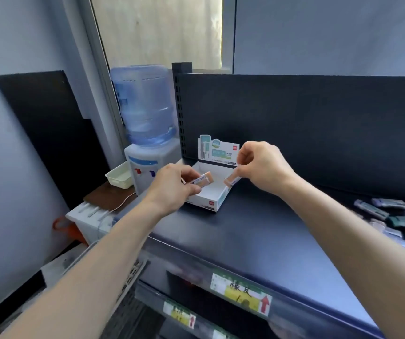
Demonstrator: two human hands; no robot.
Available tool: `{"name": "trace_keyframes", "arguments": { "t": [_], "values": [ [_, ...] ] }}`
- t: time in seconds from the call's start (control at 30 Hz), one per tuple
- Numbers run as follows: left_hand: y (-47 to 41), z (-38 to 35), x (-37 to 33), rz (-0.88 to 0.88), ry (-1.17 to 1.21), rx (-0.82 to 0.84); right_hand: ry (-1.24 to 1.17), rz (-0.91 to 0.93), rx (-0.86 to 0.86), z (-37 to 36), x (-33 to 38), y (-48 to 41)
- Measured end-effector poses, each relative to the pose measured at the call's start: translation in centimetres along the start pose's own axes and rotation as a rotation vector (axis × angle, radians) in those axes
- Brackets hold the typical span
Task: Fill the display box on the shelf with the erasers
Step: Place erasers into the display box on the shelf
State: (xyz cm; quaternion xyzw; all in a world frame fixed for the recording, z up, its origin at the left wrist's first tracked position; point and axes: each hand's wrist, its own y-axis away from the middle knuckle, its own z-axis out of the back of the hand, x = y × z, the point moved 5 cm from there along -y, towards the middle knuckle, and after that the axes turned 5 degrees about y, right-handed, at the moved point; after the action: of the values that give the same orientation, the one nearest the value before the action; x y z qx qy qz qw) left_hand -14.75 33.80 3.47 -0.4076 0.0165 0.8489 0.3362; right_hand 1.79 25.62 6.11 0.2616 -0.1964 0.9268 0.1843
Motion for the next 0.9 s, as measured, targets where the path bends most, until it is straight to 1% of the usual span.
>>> {"name": "trace_keyframes", "arguments": {
  "t": [0.33,0.47,0.6,0.77,0.9],
  "values": [
    [-4.6,-0.2,1.9,0.103,0.005,-0.015,-0.051,0.0,0.077,-1.9,-0.6,-5.8],
    [-6.0,-0.4,2.5,0.135,-0.007,-0.006,0.03,0.018,0.096,-3.0,-0.5,-7.0],
    [-7.7,-0.4,3.9,0.195,0.083,-0.025,0.099,0.03,0.12,-4.1,0.0,-7.9],
    [-9.3,-1.0,6.1,0.273,0.171,0.069,0.205,-0.021,0.129,-6.4,0.0,-9.0],
    [-10.3,-1.3,7.0,0.229,0.163,0.15,0.284,-0.041,0.134,-7.7,0.0,-9.5]
  ]
}}
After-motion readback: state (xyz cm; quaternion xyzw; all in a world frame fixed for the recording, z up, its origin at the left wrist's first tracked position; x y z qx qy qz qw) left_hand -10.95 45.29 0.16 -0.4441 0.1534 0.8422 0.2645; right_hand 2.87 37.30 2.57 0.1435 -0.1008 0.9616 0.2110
